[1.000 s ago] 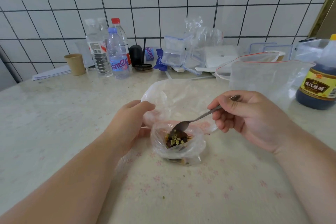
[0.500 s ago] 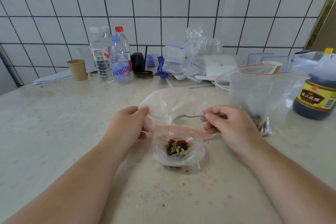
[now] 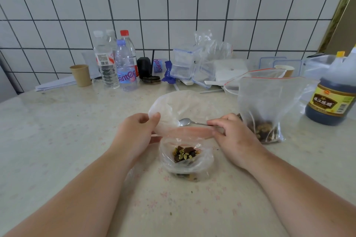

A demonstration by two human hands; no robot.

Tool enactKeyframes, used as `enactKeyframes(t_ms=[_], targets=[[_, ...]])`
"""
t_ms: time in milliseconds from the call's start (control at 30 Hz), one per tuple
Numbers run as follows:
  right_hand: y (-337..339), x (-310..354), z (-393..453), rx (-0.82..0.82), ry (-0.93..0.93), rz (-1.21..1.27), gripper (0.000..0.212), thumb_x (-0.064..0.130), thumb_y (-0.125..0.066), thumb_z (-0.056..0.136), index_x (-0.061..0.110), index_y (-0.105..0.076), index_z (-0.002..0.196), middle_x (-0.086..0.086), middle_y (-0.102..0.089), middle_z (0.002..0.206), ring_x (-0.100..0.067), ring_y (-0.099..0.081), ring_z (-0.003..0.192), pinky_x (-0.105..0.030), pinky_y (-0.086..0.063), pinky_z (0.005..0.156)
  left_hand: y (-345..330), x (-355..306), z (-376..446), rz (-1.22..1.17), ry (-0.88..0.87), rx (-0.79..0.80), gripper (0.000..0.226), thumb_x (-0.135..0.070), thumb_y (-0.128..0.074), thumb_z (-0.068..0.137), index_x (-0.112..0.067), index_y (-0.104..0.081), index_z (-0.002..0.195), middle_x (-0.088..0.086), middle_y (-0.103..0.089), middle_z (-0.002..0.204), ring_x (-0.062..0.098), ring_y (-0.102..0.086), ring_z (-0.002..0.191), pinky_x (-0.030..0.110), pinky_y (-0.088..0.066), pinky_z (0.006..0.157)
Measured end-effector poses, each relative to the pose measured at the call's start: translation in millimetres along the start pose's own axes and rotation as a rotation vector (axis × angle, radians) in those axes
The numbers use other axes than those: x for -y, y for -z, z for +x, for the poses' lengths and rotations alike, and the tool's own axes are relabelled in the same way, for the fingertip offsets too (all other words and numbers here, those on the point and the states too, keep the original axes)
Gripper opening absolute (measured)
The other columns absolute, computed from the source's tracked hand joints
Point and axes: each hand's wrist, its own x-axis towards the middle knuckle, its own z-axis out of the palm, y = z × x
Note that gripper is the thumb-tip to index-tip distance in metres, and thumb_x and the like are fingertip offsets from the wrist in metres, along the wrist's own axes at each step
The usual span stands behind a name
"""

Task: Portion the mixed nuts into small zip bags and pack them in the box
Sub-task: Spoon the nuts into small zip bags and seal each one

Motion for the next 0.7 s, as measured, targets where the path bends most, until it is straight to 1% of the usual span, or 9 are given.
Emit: enactKeyframes(t_ms=[67, 133, 233, 300, 400, 500, 600, 633, 700], targets=[[4, 0, -2, 0.039, -0.001, -0.006, 0.032, 0.024, -0.062, 0.095, 0.029, -0.065, 0.126, 0.015, -0.047, 0.113, -0.002, -0.048, 0.100, -0.007, -0.031, 0.079, 3, -1, 0, 0.104, -0.023, -0.048, 0.031, -0.055, -0.065, 0.095, -0.025, -0.074, 0.098, -0.002, -0.080, 0.087, 0.013, -0.077, 0.068, 0.042, -0.062, 0.078], [9, 1, -4, 0.071, 0.004, -0.034, 0.031, 0.025, -0.062, 0.094, 0.030, -0.065, 0.124, 0.016, -0.046, 0.115, -0.004, -0.051, 0.103, -0.017, -0.034, 0.089, 7, -6, -3, 0.214, -0.016, -0.119, 0.036, -0.064, -0.067, 0.089, -0.029, -0.069, 0.098, -0.004, -0.076, 0.085, 0.016, -0.072, 0.063, 0.036, -0.058, 0.067], [15, 1, -8, 0.098, 0.003, -0.082, 0.027, 0.024, -0.060, 0.095, 0.032, -0.068, 0.120, 0.017, -0.049, 0.114, -0.007, -0.055, 0.105, -0.027, -0.042, 0.098, 13, -14, -6, 0.270, 0.026, -0.185, 0.045, -0.070, -0.066, 0.085, -0.024, -0.067, 0.086, 0.000, -0.073, 0.072, 0.018, -0.062, 0.055, 0.030, -0.047, 0.057], [18, 2, -10, 0.101, -0.002, -0.067, 0.028, 0.019, -0.059, 0.094, 0.031, -0.069, 0.118, 0.017, -0.052, 0.113, -0.007, -0.056, 0.105, -0.029, -0.043, 0.100, 16, -17, -7, 0.261, 0.059, -0.173, 0.047, -0.062, -0.067, 0.088, -0.017, -0.070, 0.077, -0.002, -0.070, 0.059, 0.016, -0.060, 0.048, 0.029, -0.045, 0.058], [21, 2, -12, 0.112, -0.016, -0.076, 0.031, 0.019, -0.058, 0.094, 0.033, -0.069, 0.120, 0.017, -0.052, 0.115, -0.007, -0.057, 0.103, -0.028, -0.044, 0.098, 15, -19, -12, 0.251, 0.112, -0.038, 0.041, -0.040, -0.064, 0.094, -0.010, -0.071, 0.067, -0.001, -0.066, 0.050, 0.012, -0.049, 0.034, 0.024, -0.038, 0.046], [27, 5, -15, 0.048, -0.019, -0.143, 0.028, 0.024, -0.060, 0.092, 0.038, -0.070, 0.114, 0.018, -0.054, 0.114, -0.009, -0.060, 0.098, -0.029, -0.046, 0.092, 12, -20, -19, 0.239, 0.104, 0.105, 0.042, -0.035, -0.059, 0.096, -0.006, -0.074, 0.068, 0.006, -0.066, 0.053, 0.016, -0.043, 0.034, 0.020, -0.030, 0.035], [35, 13, -18, -0.047, 0.000, -0.091, 0.014, 0.029, -0.064, 0.089, 0.038, -0.073, 0.084, 0.016, -0.066, 0.089, -0.002, -0.062, 0.078, -0.022, -0.045, 0.072, 10, -19, -24, 0.286, 0.106, 0.203, 0.044, -0.035, -0.056, 0.099, -0.004, -0.078, 0.076, 0.007, -0.066, 0.054, 0.017, -0.044, 0.036, 0.018, -0.031, 0.035], [37, 16, -19, 0.000, -0.031, -0.015, 0.015, 0.035, -0.064, 0.089, 0.034, -0.072, 0.076, 0.015, -0.069, 0.076, -0.001, -0.063, 0.067, -0.019, -0.044, 0.062, 10, -19, -25, 0.300, 0.111, 0.223, 0.043, -0.034, -0.056, 0.099, -0.004, -0.078, 0.077, 0.007, -0.067, 0.054, 0.017, -0.045, 0.036, 0.018, -0.032, 0.036], [38, 25, -24, 0.200, -0.140, 0.167, 0.034, 0.051, -0.060, 0.087, 0.023, -0.071, 0.069, 0.007, -0.069, 0.059, -0.006, -0.062, 0.047, -0.018, -0.042, 0.047, 8, -18, -26, 0.308, 0.126, 0.247, 0.042, -0.032, -0.056, 0.100, -0.003, -0.078, 0.079, 0.009, -0.068, 0.055, 0.019, -0.048, 0.036, 0.017, -0.034, 0.036]])
